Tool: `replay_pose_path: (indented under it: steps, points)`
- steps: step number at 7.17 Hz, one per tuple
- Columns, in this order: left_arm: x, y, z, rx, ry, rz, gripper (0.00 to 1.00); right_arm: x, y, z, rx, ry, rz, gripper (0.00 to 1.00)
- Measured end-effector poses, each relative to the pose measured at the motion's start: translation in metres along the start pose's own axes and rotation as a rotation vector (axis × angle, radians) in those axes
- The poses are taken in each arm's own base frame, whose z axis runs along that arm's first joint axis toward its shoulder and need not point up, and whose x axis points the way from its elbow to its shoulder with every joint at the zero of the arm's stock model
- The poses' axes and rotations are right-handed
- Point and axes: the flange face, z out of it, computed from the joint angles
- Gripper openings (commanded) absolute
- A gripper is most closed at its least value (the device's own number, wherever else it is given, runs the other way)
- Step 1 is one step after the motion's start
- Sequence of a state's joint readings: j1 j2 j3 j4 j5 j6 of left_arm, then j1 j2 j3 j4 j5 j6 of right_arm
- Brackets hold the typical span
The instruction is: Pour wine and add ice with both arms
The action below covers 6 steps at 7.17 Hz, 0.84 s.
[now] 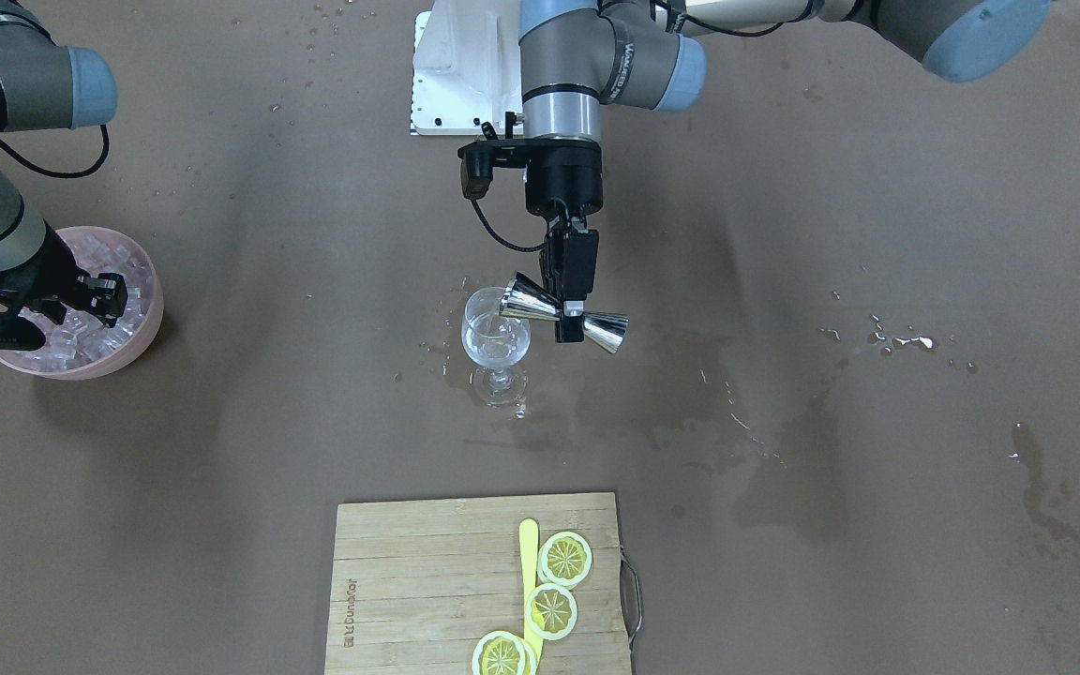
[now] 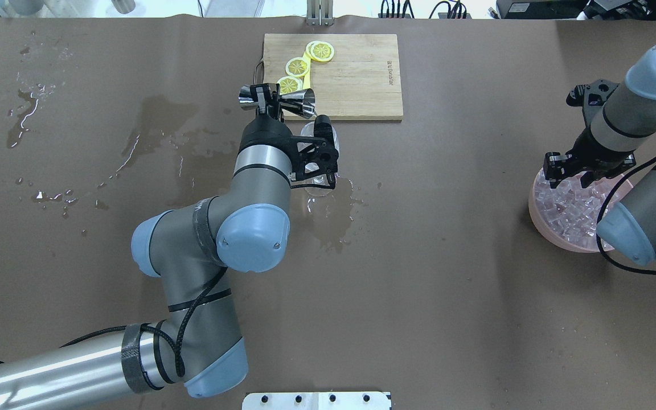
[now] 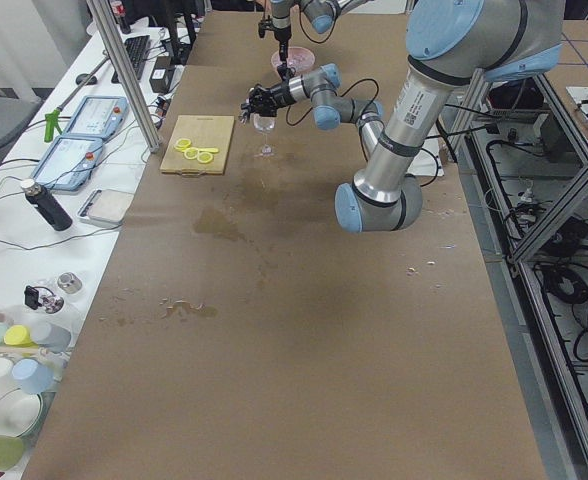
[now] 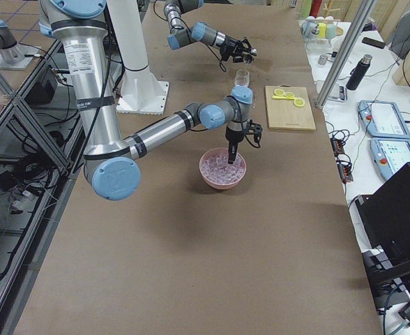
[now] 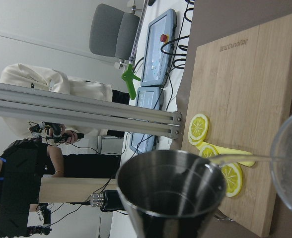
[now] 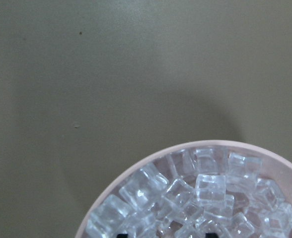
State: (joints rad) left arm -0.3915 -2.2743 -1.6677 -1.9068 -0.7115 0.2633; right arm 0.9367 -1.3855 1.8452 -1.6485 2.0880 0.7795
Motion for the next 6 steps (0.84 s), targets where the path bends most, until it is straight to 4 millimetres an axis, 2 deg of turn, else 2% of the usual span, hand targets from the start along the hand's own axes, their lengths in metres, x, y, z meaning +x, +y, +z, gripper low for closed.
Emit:
replay_pose_path:
  steps: [4,6]
  points:
    - [0.01,0.004,-0.004,-0.012,-0.03,0.024,0.0,0.0,0.007,-0.01,0.011,-0.015,-0.007,0.63]
    - [0.021,0.003,-0.012,-0.012,-0.042,0.067,0.0,0.01,0.012,-0.006,0.003,-0.006,-0.002,0.64]
